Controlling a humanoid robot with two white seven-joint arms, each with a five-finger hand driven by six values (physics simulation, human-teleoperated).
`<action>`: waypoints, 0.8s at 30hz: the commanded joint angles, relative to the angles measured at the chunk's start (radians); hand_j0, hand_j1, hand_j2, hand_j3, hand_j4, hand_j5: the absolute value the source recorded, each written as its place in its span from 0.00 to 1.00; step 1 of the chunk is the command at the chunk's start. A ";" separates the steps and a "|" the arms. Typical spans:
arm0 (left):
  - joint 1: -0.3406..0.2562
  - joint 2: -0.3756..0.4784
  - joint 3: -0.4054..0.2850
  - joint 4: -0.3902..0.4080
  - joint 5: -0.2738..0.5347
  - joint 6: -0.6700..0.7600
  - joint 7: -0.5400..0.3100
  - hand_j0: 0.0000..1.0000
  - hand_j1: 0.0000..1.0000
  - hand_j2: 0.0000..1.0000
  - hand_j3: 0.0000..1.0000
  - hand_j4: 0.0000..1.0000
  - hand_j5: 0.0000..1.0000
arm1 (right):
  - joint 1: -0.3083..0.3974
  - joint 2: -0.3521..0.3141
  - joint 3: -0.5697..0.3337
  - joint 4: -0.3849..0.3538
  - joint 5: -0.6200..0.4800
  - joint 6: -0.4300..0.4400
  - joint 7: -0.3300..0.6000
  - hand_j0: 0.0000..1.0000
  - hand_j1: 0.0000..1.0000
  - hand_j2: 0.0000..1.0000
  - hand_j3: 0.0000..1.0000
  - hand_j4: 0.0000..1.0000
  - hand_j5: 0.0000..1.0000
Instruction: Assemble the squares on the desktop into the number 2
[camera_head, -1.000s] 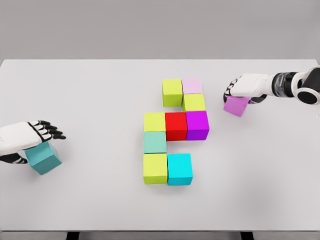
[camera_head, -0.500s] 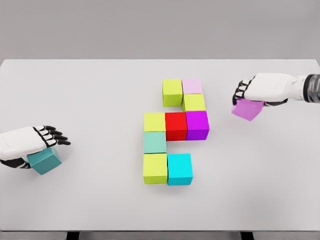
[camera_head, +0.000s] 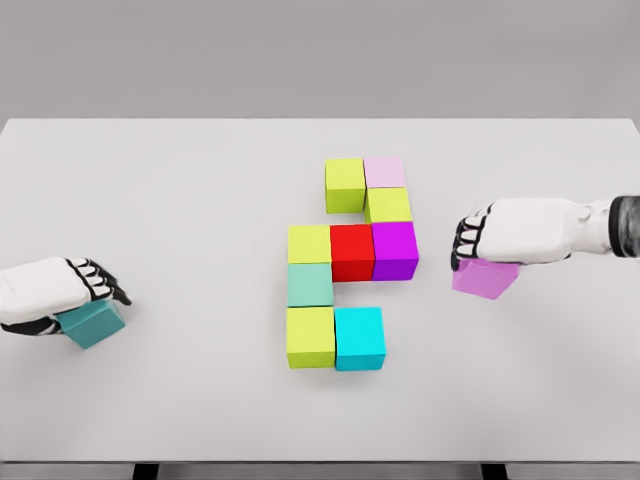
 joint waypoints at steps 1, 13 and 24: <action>0.000 0.001 -0.001 0.000 0.001 0.001 0.000 0.69 0.69 0.69 0.69 0.69 0.69 | 0.000 0.025 0.053 -0.002 -0.013 0.002 -0.001 0.51 0.51 0.51 0.51 0.51 0.51; -0.017 -0.002 0.010 0.003 0.011 0.001 0.000 0.49 0.49 0.49 0.49 0.49 0.49 | -0.005 0.045 0.128 -0.004 -0.036 0.002 -0.001 0.51 0.51 0.51 0.51 0.51 0.51; -0.077 -0.015 0.016 0.010 0.109 0.001 0.000 0.49 0.49 0.49 0.49 0.49 0.49 | -0.005 0.047 0.176 -0.007 -0.108 0.002 -0.001 0.50 0.50 0.50 0.50 0.50 0.50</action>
